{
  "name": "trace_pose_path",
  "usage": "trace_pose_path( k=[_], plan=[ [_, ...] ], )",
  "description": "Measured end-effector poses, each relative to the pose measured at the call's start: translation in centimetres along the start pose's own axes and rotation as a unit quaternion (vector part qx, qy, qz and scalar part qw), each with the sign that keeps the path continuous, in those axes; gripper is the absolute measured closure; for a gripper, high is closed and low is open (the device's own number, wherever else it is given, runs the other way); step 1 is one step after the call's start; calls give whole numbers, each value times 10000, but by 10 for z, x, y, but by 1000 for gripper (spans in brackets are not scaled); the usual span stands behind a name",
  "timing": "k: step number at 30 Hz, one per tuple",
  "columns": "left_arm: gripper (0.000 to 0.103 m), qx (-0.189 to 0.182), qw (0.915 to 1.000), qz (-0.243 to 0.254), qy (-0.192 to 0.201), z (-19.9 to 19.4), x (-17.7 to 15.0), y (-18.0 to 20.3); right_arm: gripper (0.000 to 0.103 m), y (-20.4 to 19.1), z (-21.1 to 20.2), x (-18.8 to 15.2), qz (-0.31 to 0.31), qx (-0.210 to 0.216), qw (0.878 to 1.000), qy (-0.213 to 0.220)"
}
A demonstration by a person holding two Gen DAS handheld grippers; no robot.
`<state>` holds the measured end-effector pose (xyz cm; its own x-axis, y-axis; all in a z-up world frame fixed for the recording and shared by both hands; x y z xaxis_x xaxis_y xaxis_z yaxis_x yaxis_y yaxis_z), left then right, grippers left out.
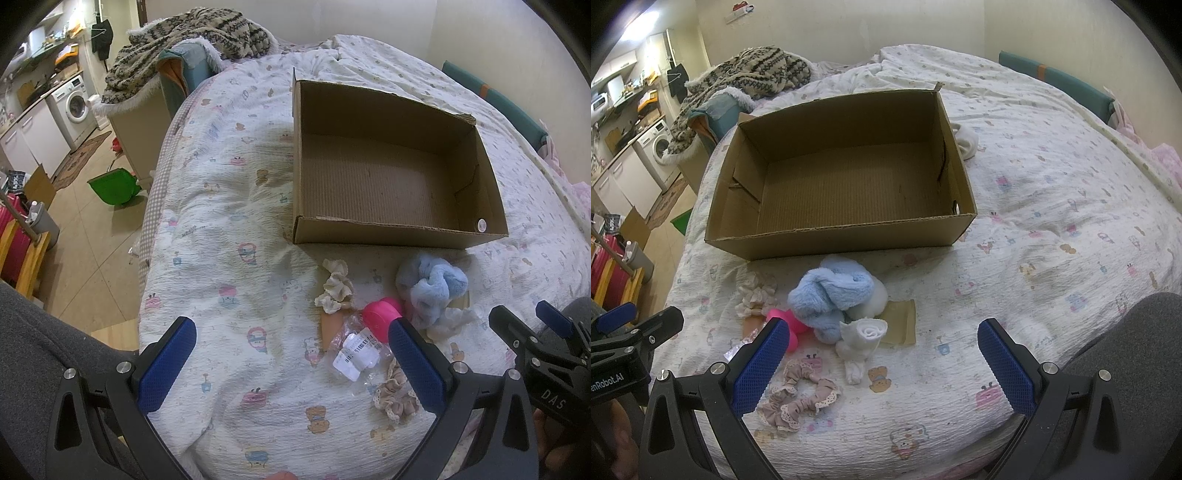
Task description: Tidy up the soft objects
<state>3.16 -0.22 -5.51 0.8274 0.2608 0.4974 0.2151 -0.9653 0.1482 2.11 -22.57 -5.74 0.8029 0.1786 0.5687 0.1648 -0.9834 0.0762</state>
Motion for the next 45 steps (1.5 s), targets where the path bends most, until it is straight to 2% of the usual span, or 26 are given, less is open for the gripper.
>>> trace_pose_path(
  k=[15, 18, 20, 22, 25, 29, 33, 35, 39, 41, 45],
  plan=[
    [0, 28, 9999, -58, -89, 3, 0, -2, 0, 1, 2, -3, 64, 46, 10000, -43],
    [0, 37, 9986, -445, -294, 10, 7, -18, 0, 6, 4, -5, 220, 119, 9996, -111],
    [0, 76, 9951, -836, -527, 21, 13, -35, 0, 11, 7, -7, 369, 163, 9990, -178],
    [1, 174, 9917, -1023, -761, 32, 15, -44, 0, 15, 8, -8, 491, 203, 9983, -218],
    [14, 28, 9875, -1097, -1131, 47, 14, -41, 0, 19, 12, -10, 631, 284, 9972, -291],
    [18, -191, 9860, -739, -1484, 67, 15, -11, 0, 21, 15, -12, 746, 359, 9959, -365],
    [27, -285, 9823, -514, -1780, 92, 13, 15, 0, 24, 17, -13, 855, 430, 9946, -411],
    [40, -283, 9803, -437, -1903, 108, 12, 24, 0, 26, 17, -14, 916, 453, 9938, -430],
    [55, -286, 9780, -329, -2039, 127, 11, 30, 0, 29, 19, -15, 1026, 480, 9924, -472],
    [75, -338, 9785, -250, -2018, 130, 11, 32, 0, 29, 20, -14, 1044, 493, 9921, -483],
    [85, -479, 9805, -222, -1890, 125, 14, 33, 0, 30, 22, -14, 1058, 527, 9917, -502]
  ],
)
Point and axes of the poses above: each gripper's, at about its wrist camera, not at the fingertips, and z roughly the way its jaws point, y to its right, x to its top, the point moved 6 cm from there along z, roughly the way its jaws point, and after that the axes turned 14 degrees about -z, right-handed, at the moved point
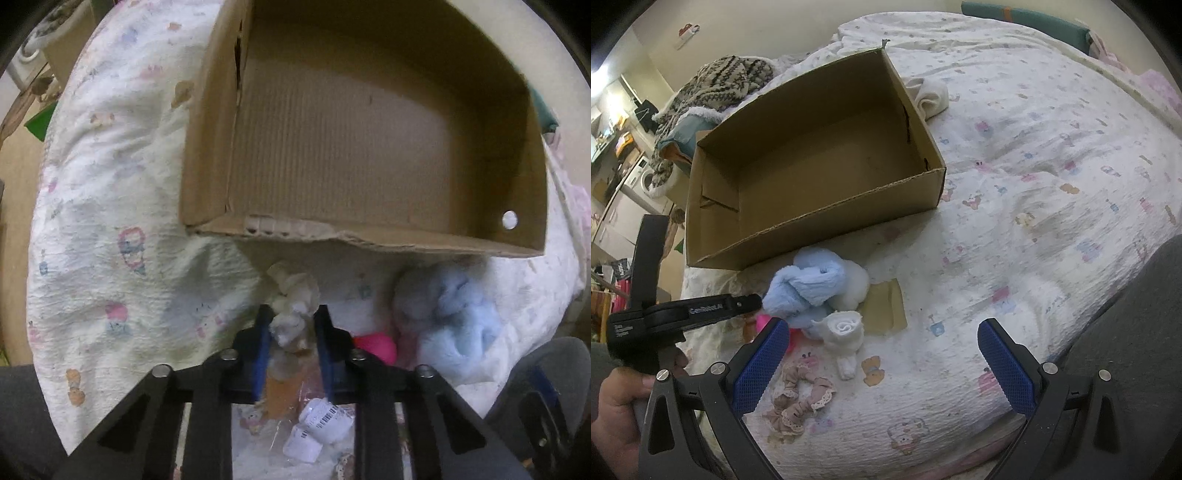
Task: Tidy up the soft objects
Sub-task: 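Grasp the white scrunchie with the left tool while the right tool grasps the rolled white sock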
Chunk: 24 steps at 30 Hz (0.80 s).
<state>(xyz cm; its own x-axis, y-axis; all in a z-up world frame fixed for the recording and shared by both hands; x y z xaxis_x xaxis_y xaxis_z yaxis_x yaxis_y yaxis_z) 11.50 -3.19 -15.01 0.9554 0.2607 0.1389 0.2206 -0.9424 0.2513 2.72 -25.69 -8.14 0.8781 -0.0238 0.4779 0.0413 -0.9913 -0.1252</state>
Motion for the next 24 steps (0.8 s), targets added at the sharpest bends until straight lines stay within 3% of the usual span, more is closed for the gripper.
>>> trace_pose_path(
  k=[4, 9, 11, 18, 24],
  plan=[
    [86, -199, 9997, -77, 127, -28, 1, -3, 0, 3, 1, 0, 99, 104, 9999, -16],
    [86, -282, 9989, -128, 338, -77, -15, -23, 0, 11, 6, -4, 495, 542, 9972, -158],
    [87, -222, 9990, -62, 382, -90, -23, -29, 16, 9, 14, -7, 572, 709, 9952, -359],
    [88, -38, 9986, -57, 522, -91, -50, -52, 19, -14, 28, -9, 102, 640, 9960, -622],
    [88, 108, 9970, -85, 766, -87, -49, -48, 52, -23, 52, -8, -4, 676, 9935, -918]
  ],
)
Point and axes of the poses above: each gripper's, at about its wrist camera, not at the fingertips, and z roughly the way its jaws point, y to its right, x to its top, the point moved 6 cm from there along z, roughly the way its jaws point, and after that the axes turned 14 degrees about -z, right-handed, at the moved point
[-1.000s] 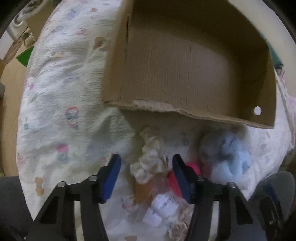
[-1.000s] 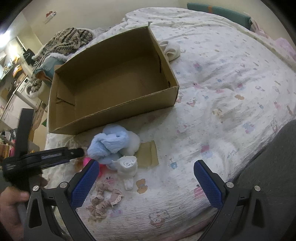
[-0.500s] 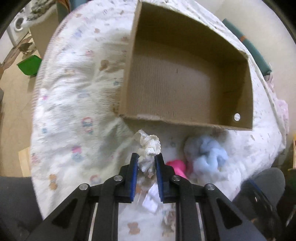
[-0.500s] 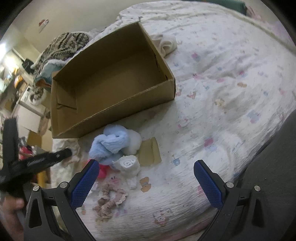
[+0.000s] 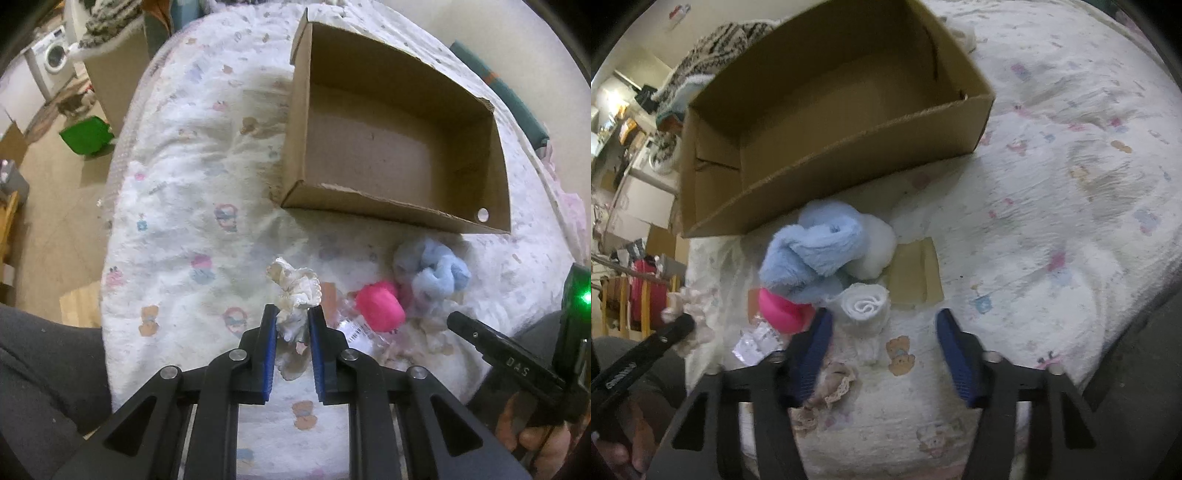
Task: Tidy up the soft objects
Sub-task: 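Grasp the white scrunchie with the left tool while the right tool grasps the rolled white sock, then carry both items over the box and open both tools to drop them inside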
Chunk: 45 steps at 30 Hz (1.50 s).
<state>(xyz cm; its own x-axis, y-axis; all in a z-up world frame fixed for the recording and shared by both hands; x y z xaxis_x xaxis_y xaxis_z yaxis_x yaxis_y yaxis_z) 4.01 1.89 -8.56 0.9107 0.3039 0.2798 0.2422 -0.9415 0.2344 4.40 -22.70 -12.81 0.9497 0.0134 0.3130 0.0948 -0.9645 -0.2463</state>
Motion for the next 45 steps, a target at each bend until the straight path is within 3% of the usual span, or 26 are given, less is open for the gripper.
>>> trace_pose_path(
  k=[5, 7, 23, 34, 45],
  plan=[
    [88, 23, 9999, 116, 107, 2, 2, 9, 88, -4, 6, 3, -56, 177, 9998, 22],
    [88, 13, 9998, 148, 144, 2, 2, 11, 91, -6, 0, 4, -91, 179, 9997, 170],
    [88, 13, 9978, 256, 619, -19, 16, 20, 91, -3, -79, 26, -160, 225, 9912, 1298],
    [88, -58, 9957, 411, 832, -28, 41, 38, 91, -5, -103, 66, -195, 282, 9859, 1637],
    [88, -45, 9935, 481, 1035, -30, 88, 71, 91, -9, -102, 112, -388, 235, 9830, 1782]
  ],
)
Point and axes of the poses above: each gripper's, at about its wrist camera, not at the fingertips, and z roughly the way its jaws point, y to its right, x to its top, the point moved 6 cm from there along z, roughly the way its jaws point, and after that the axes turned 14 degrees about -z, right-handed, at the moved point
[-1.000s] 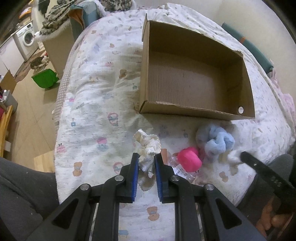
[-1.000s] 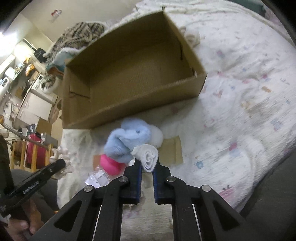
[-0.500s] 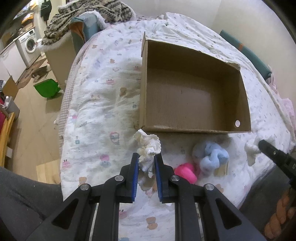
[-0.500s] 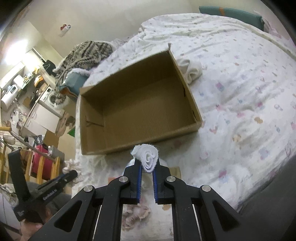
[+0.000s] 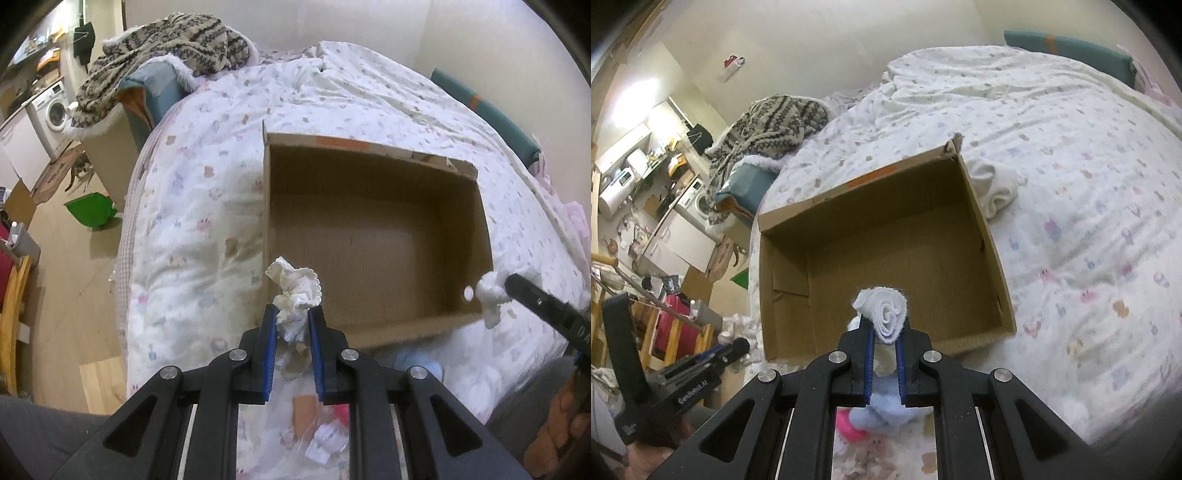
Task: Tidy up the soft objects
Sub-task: 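Carry both items over the box and open both tools to drop them inside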
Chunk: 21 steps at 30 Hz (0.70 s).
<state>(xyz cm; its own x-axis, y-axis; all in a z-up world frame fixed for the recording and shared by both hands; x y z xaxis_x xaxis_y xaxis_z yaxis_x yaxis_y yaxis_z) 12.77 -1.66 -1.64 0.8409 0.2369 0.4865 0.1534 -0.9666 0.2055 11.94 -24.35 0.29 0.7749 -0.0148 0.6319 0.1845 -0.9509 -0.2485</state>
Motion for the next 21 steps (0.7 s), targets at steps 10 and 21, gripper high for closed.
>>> trace_pose_path(
  k=[10, 21],
  plan=[
    [88, 131, 9998, 136, 51, 35, 18, 24, 91, 20, 46, 3, 71, -42, 9996, -266],
    [87, 251, 9990, 329, -194, 81, 9, 37, 91, 29, 83, -14, 13, -37, 9983, -589]
  ],
)
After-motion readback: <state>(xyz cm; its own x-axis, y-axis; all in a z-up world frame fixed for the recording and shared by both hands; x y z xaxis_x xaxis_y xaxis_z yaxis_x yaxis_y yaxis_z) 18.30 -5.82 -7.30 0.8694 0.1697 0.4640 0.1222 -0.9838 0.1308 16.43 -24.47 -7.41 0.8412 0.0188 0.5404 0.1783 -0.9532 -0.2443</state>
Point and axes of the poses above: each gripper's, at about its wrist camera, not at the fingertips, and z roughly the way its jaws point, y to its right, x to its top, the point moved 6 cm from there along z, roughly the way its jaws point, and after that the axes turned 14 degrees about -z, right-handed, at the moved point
